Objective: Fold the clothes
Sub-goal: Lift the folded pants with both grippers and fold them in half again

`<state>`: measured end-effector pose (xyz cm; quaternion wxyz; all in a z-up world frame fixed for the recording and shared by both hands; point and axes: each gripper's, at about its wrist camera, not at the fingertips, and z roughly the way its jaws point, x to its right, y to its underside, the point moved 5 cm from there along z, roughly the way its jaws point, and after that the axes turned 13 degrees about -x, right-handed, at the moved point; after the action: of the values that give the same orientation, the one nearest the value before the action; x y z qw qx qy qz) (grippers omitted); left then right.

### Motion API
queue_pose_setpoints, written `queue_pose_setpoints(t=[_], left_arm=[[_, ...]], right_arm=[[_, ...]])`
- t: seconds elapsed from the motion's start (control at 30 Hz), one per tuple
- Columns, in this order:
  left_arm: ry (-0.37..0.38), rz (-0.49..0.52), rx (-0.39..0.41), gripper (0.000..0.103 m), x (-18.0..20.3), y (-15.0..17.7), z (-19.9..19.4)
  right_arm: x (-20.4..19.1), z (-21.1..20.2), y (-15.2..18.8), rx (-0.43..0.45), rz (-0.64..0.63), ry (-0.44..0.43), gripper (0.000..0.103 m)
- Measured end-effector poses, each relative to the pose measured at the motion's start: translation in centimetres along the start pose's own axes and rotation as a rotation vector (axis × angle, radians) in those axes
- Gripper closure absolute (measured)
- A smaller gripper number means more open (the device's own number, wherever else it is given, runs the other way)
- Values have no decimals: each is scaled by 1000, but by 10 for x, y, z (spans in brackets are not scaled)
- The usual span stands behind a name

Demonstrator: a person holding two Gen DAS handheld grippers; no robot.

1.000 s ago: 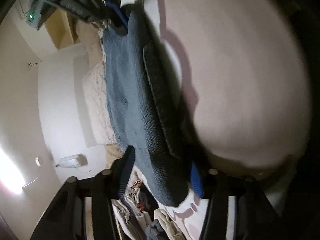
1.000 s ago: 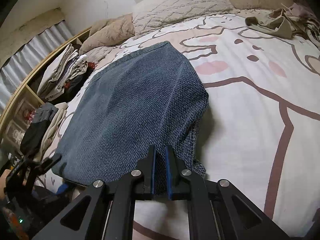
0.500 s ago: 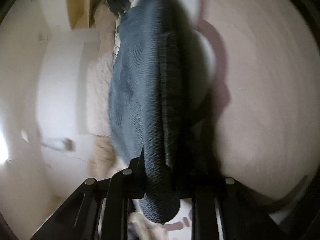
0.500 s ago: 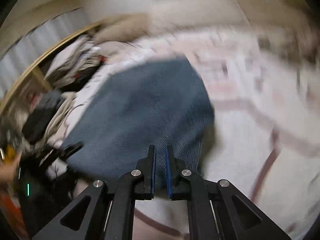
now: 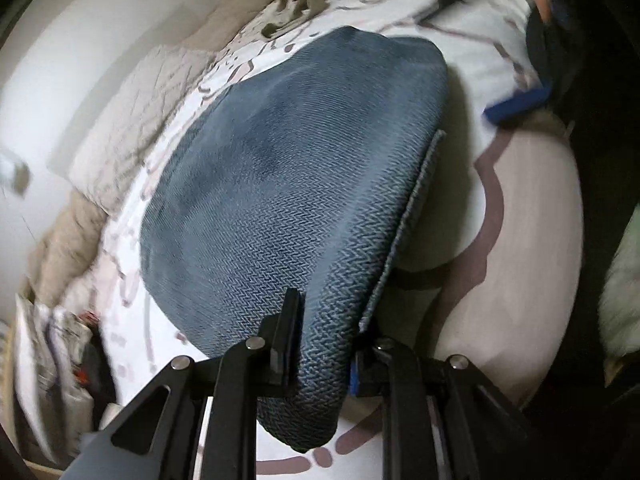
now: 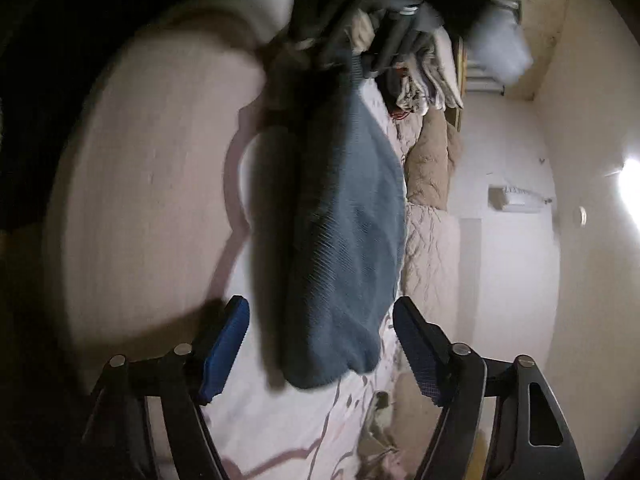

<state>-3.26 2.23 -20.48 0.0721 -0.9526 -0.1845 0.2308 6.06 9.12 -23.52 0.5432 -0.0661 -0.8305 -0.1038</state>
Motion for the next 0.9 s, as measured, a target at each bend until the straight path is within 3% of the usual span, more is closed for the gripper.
queue_pose_setpoints(t=[0.03, 0.1, 0.27, 0.37, 0.5, 0.8, 0.9], left_arm=[[35, -23, 3, 84, 1, -1, -1], [84, -52, 8, 84, 1, 2, -1], [117, -53, 18, 84, 0, 7, 0], [110, -46, 23, 84, 0, 7, 1], [40, -4, 30, 84, 5, 5, 6], [-489, 310, 14, 83, 61, 13, 19], [-652, 409, 8, 84, 77, 17, 26]], right_arm=[[1, 7, -4, -13, 9, 14, 42], [4, 21, -12, -38, 27, 43, 43], [10, 57, -31, -102, 72, 114, 55], [10, 64, -17, -116, 49, 144, 59], [-12, 67, 14, -84, -66, 192, 76], [-10, 72, 28, -1, -13, 166, 76], [-8, 74, 28, -12, -1, 168, 75]])
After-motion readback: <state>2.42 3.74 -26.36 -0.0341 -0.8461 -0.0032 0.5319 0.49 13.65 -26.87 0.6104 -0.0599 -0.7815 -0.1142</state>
